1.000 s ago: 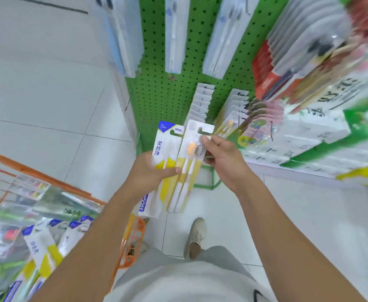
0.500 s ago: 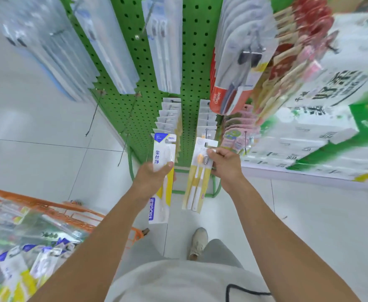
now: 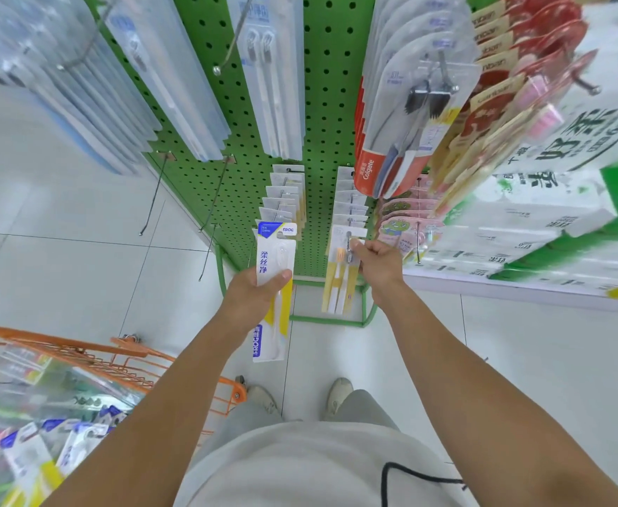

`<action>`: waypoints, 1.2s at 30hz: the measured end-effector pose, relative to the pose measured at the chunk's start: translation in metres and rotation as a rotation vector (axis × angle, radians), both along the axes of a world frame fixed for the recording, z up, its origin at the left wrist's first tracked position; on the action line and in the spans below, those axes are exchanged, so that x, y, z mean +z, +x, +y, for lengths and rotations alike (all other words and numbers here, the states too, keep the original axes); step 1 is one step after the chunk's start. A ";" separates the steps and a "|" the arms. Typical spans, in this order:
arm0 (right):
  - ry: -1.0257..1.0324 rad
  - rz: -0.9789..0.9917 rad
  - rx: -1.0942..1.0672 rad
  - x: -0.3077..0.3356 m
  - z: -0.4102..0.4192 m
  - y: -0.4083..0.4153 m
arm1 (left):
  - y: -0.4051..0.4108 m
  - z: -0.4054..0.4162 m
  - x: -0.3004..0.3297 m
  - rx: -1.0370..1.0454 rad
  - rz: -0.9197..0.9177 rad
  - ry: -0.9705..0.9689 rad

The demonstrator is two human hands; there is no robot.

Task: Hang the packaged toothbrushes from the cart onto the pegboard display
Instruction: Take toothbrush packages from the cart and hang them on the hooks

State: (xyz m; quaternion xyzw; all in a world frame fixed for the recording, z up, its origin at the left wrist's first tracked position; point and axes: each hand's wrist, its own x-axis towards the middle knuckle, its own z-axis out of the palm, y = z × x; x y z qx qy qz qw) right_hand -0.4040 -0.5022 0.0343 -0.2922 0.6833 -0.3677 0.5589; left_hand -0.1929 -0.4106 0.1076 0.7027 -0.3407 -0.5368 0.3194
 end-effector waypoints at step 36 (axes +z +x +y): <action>-0.108 -0.068 0.446 0.065 0.070 0.203 | 0.133 0.025 -0.023 0.100 0.029 -0.099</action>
